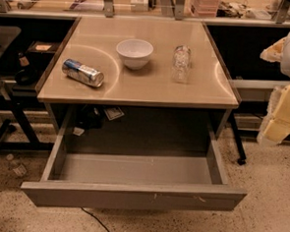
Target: Place redbull can into top drawer
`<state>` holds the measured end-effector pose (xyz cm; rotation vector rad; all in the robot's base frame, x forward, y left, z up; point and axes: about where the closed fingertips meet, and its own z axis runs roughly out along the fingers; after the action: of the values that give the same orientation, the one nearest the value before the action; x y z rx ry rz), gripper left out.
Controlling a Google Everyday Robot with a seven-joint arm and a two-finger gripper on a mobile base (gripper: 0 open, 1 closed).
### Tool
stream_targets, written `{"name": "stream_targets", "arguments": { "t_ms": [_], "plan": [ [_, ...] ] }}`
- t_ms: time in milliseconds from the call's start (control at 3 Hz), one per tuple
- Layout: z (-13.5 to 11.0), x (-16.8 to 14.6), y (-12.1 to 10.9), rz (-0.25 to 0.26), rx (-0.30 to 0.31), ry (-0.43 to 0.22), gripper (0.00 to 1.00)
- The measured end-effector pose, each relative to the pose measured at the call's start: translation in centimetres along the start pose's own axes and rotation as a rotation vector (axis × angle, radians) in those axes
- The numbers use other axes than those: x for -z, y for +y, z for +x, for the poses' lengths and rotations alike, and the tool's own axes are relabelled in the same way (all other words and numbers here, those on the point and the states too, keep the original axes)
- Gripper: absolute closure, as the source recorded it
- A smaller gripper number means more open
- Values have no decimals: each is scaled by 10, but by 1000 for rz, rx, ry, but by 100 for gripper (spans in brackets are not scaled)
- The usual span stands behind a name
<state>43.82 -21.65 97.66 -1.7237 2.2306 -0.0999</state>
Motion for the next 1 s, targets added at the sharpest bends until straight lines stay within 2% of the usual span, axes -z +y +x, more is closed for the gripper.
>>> {"name": "stream_targets", "arguments": {
  "t_ms": [667,1000],
  "plan": [
    [-6,0,-3,17,0,18,0],
    [-27,-6,-16,26,17,28,0]
  ]
}}
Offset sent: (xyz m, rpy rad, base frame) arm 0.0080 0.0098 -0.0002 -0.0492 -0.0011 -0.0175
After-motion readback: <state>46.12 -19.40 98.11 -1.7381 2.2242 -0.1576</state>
